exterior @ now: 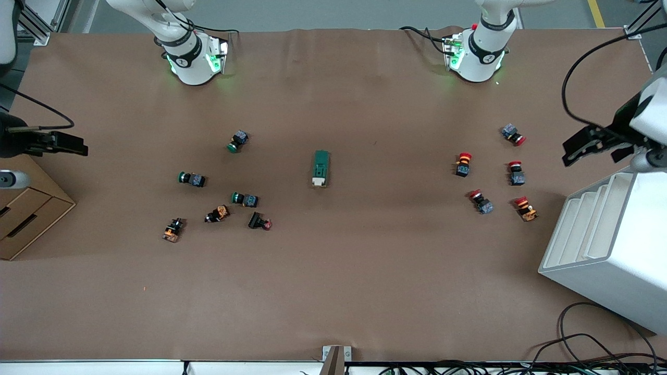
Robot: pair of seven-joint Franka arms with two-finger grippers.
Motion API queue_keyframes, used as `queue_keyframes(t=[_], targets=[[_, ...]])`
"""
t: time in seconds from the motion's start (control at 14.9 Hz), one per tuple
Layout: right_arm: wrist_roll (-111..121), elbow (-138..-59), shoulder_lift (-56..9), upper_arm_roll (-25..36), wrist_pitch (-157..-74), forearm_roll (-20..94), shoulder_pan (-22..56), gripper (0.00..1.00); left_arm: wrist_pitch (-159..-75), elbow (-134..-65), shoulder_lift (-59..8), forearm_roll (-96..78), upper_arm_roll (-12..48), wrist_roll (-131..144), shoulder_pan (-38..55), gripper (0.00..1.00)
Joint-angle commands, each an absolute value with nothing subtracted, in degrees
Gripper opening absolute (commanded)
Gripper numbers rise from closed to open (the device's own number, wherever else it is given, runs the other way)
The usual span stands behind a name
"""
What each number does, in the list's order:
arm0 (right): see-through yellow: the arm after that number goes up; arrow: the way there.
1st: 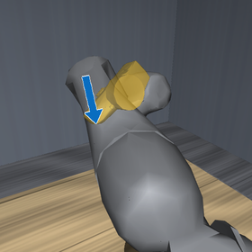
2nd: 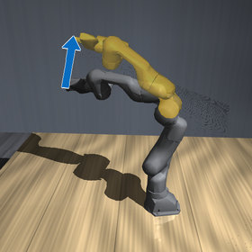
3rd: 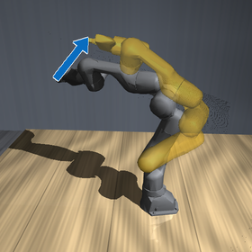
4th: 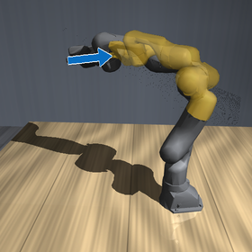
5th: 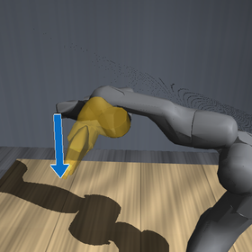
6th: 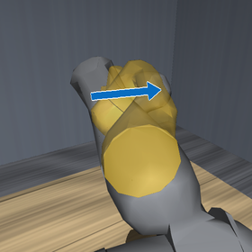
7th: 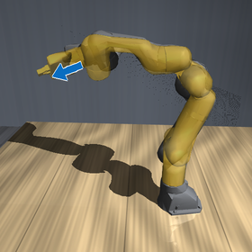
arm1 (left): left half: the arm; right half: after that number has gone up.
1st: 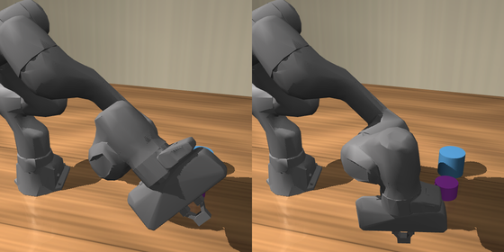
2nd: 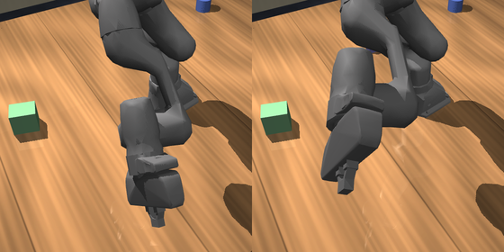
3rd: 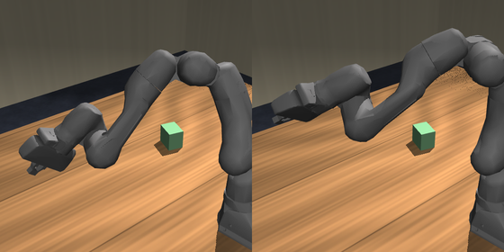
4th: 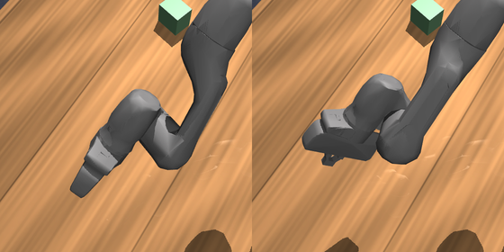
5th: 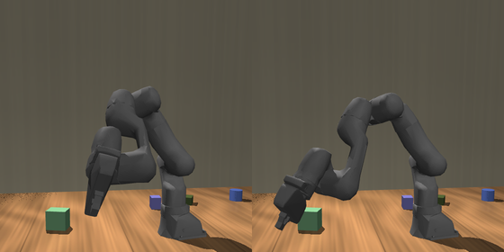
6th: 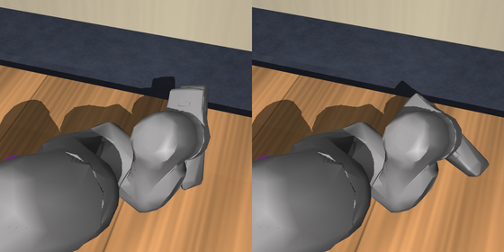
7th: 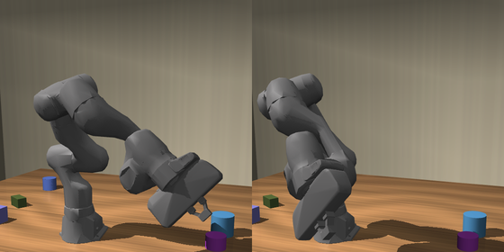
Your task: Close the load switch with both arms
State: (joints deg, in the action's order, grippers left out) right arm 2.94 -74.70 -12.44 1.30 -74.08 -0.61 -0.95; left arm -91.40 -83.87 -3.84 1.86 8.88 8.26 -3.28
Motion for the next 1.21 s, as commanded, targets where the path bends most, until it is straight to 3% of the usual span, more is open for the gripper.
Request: queue_keyframes(t=[0.0,0.33,1.14], targets=[[2.7,-76.6,-9.8,1.3,-73.2,1.0,-1.3,1.0,-88.4,-86.1,-0.1,0.1,8.9,3.0,-3.5,1.0],[3.3,-76.6,-9.7,1.1,-74.0,0.9,-1.1,1.0,-88.0,-94.3,8.5,-1.8,8.3,-0.8,-3.6,1.0],[3.3,-93.1,8.1,1.1,-78.2,0.4,-1.0,1.0,-85.9,-93.6,9.7,-1.8,8.3,-0.2,-3.9,1.0]])
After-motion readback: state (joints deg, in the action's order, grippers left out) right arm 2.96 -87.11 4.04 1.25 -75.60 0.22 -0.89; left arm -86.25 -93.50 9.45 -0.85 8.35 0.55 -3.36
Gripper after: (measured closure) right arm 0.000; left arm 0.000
